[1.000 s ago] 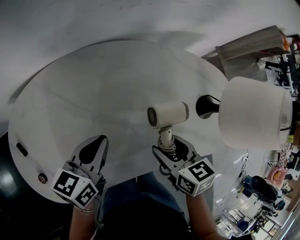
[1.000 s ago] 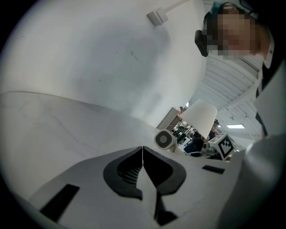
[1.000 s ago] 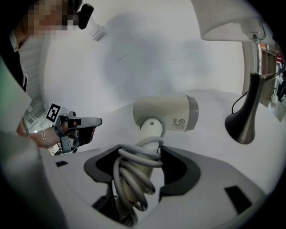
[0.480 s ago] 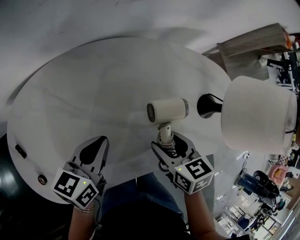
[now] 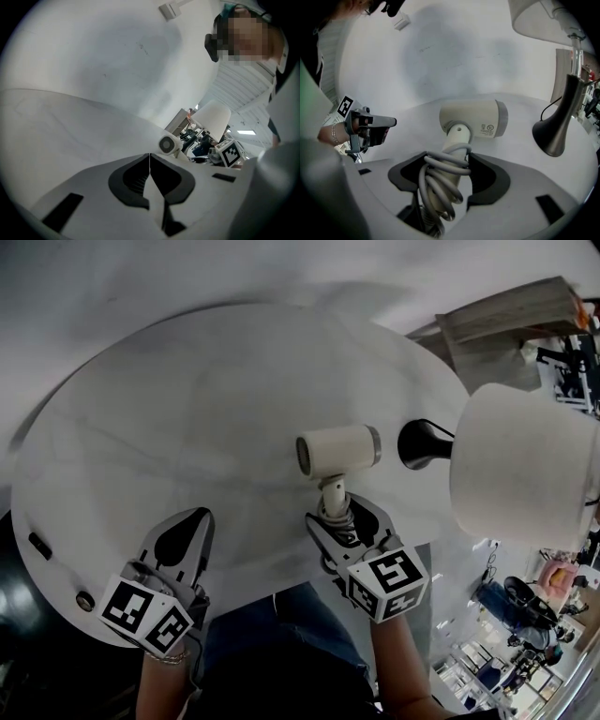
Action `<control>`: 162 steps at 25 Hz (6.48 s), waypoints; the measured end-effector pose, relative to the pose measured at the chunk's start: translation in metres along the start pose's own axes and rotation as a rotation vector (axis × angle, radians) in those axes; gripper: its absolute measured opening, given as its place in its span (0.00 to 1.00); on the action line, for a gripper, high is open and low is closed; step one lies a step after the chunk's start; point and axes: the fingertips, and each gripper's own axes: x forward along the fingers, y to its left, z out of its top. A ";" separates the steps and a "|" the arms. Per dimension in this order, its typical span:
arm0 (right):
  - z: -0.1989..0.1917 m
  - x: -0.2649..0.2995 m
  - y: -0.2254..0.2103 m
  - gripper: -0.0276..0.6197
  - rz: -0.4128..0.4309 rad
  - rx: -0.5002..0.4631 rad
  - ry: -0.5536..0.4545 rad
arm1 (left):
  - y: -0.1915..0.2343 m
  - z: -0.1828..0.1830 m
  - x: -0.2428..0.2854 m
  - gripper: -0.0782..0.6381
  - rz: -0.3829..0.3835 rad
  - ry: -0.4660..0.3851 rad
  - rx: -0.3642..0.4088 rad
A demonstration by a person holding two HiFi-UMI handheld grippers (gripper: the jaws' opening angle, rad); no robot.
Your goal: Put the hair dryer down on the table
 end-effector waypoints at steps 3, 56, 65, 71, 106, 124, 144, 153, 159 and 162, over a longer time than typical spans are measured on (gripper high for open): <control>0.000 0.001 0.000 0.48 -0.006 0.005 -0.002 | 0.001 -0.001 -0.001 0.13 -0.007 0.005 -0.014; -0.009 0.018 -0.015 0.50 -0.110 -0.101 0.021 | -0.002 -0.012 0.018 0.13 -0.028 0.048 0.000; -0.008 0.004 -0.017 0.51 -0.094 -0.033 -0.029 | -0.010 -0.015 0.024 0.13 -0.041 0.042 0.009; -0.001 -0.014 -0.009 0.51 -0.066 -0.043 -0.104 | -0.022 -0.018 0.020 0.13 -0.045 0.035 0.023; 0.033 -0.081 0.031 0.18 -0.008 -0.121 -0.292 | -0.072 0.004 -0.046 0.13 -0.002 -0.106 0.163; 0.069 -0.123 0.070 0.09 0.047 -0.181 -0.391 | -0.115 0.054 -0.080 0.13 -0.057 -0.257 0.206; 0.088 -0.153 0.098 0.07 0.124 -0.329 -0.430 | -0.112 0.068 -0.136 0.13 0.048 -0.377 0.234; 0.123 -0.155 0.102 0.07 0.164 -0.428 -0.473 | -0.098 0.084 -0.168 0.13 0.178 -0.471 0.238; 0.160 -0.166 0.117 0.07 0.194 -0.493 -0.530 | -0.093 0.103 -0.199 0.13 0.254 -0.552 0.256; 0.173 -0.174 0.126 0.07 0.219 -0.525 -0.559 | -0.093 0.111 -0.214 0.13 0.289 -0.591 0.253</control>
